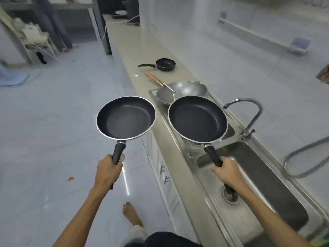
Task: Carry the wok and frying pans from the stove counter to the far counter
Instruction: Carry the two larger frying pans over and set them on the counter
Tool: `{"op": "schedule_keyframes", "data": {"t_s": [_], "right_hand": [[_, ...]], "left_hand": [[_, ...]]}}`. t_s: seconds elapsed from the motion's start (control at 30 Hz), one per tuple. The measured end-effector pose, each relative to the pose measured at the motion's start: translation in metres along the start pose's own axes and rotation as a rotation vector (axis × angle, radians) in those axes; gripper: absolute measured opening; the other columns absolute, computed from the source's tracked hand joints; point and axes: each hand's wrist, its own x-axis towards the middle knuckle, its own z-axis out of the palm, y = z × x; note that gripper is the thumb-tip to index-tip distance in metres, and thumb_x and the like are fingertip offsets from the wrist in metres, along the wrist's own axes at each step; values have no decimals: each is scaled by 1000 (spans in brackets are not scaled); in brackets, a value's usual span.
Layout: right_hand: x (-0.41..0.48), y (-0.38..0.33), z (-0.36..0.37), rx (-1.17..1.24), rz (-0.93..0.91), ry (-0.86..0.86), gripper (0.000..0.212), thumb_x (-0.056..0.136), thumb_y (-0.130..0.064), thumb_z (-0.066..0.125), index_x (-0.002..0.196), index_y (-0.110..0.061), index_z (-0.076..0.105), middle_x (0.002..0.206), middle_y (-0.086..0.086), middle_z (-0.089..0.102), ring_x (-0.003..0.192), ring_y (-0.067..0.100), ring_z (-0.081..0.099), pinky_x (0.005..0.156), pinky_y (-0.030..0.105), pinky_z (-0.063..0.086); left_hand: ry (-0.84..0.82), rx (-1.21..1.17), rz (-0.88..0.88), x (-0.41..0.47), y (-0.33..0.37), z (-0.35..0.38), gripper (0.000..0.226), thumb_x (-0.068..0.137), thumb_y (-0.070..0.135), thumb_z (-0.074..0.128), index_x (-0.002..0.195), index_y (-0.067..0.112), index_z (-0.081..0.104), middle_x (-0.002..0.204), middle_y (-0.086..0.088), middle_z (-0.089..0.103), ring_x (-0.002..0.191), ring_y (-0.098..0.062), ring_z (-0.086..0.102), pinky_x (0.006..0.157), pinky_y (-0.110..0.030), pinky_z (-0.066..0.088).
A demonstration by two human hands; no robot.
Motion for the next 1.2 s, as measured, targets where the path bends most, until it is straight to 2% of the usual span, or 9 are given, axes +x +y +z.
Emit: {"op": "schedule_keyframes", "data": {"t_s": [0.17, 0.3, 0.37, 0.5, 0.63, 0.77, 0.93, 1.13, 1.2], "right_hand": [[71, -85, 30, -7, -16, -9, 12, 74, -15, 70, 70, -6, 63, 59, 8, 63, 55, 24, 59, 45, 27, 37], [126, -165, 60, -15, -12, 7, 13, 75, -16, 72, 66, -10, 64, 61, 12, 67, 60, 31, 60, 50, 32, 40], [148, -200, 77, -10, -11, 25, 21, 74, -16, 71, 59, -12, 58, 60, 15, 65, 62, 36, 60, 53, 35, 41], [183, -248, 107, -12, -35, 41, 14, 76, -18, 72, 75, -5, 67, 64, 9, 59, 66, 31, 55, 59, 34, 36], [220, -286, 131, -26, -41, 28, 17, 76, -21, 70, 79, -5, 67, 66, 9, 59, 70, 33, 56, 58, 34, 35], [263, -324, 154, 13, -45, 12, 15, 75, -20, 70, 70, -10, 61, 61, 4, 58, 62, 28, 52, 50, 32, 35], [327, -375, 186, 34, -34, 23, 30, 74, -18, 72, 57, -17, 47, 52, -2, 52, 50, 21, 48, 45, 31, 32], [426, -436, 216, 13, -47, 16, 24, 76, -20, 70, 60, -19, 52, 55, -4, 58, 49, 5, 54, 38, 18, 31], [461, -458, 226, 11, -56, 17, 20, 77, -21, 71, 63, -15, 57, 55, -4, 58, 50, 9, 55, 41, 21, 34]], "left_hand": [[-11, 30, -55, 93, -12, -38, 10, 81, 20, 60, 77, 12, 56, 64, -12, 63, 49, -31, 63, 43, -43, 56], [7, 56, -57, 176, -24, -76, 6, 78, 19, 57, 74, 14, 55, 63, -11, 63, 42, -25, 57, 36, -31, 46], [19, 70, -42, 214, -27, -94, 7, 78, 17, 57, 73, 14, 54, 62, -10, 62, 42, -24, 55, 39, -32, 47], [49, 65, -47, 272, -29, -117, 7, 79, 16, 57, 73, 12, 55, 61, -9, 61, 44, -26, 57, 44, -39, 53], [69, 59, -31, 329, -35, -133, 8, 78, 16, 57, 72, 12, 53, 60, -9, 59, 41, -23, 53, 39, -35, 51], [69, 61, -34, 386, -44, -142, 8, 80, 15, 58, 74, 12, 54, 60, -9, 60, 41, -24, 54, 37, -32, 49], [56, 68, -38, 470, -47, -148, 9, 83, 16, 60, 75, 13, 56, 62, -10, 62, 43, -25, 58, 39, -34, 52], [32, 69, -56, 587, -37, -151, 10, 82, 16, 61, 75, 12, 56, 63, -11, 62, 44, -26, 59, 42, -35, 53], [14, 75, -79, 625, -31, -157, 8, 80, 16, 59, 76, 10, 57, 65, -12, 63, 44, -27, 58, 40, -34, 50]]}}
